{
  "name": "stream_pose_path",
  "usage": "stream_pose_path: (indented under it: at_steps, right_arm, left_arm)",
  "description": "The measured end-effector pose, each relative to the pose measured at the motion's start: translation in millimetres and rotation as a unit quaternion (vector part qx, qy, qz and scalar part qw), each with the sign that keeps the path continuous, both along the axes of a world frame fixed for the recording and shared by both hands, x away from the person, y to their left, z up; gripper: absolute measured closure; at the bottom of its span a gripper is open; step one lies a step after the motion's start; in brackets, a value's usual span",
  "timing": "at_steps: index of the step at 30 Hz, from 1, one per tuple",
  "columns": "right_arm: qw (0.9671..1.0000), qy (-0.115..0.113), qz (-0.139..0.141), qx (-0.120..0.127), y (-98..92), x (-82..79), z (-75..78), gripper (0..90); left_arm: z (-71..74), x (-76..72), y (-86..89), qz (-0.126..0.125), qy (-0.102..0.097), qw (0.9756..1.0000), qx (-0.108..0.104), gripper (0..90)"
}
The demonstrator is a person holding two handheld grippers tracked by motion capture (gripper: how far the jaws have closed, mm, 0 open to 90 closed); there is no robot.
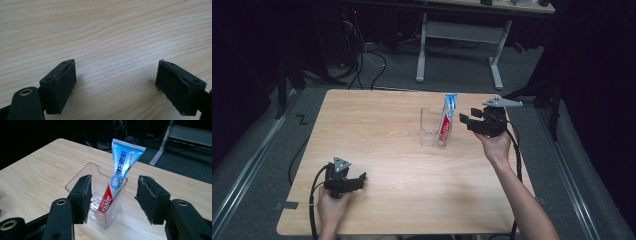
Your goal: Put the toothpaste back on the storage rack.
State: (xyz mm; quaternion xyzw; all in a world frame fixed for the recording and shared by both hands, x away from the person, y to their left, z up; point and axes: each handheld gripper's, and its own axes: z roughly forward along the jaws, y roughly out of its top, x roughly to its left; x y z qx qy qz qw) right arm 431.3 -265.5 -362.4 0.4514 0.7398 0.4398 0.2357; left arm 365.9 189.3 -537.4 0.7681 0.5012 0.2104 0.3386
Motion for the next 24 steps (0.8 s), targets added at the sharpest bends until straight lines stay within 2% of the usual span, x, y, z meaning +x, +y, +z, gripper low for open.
stream_pose_path:
  at_steps: [10, 20, 24]
  right_arm:
    - [0.9999, -0.008, 0.007, 0.007, -0.9, -13.1, -0.7, 46.7]
    - [0.9998, -0.005, 0.014, 0.015, -3.0, -26.7, -0.5, 46.6]
    - [0.9997, 0.0, 0.016, 0.018, -4.1, -32.8, -6.5, 46.5]
  left_arm:
    - [0.0, 0.0, 0.0, 0.0, 0.0, 1.0, 0.0, 17.3]
    - [0.0, 0.0, 0.1, 0.0, 0.0, 1.0, 0.0, 17.3]
    - [0.0, 0.0, 0.0, 0.0, 0.0, 1.0, 0.0, 17.3]
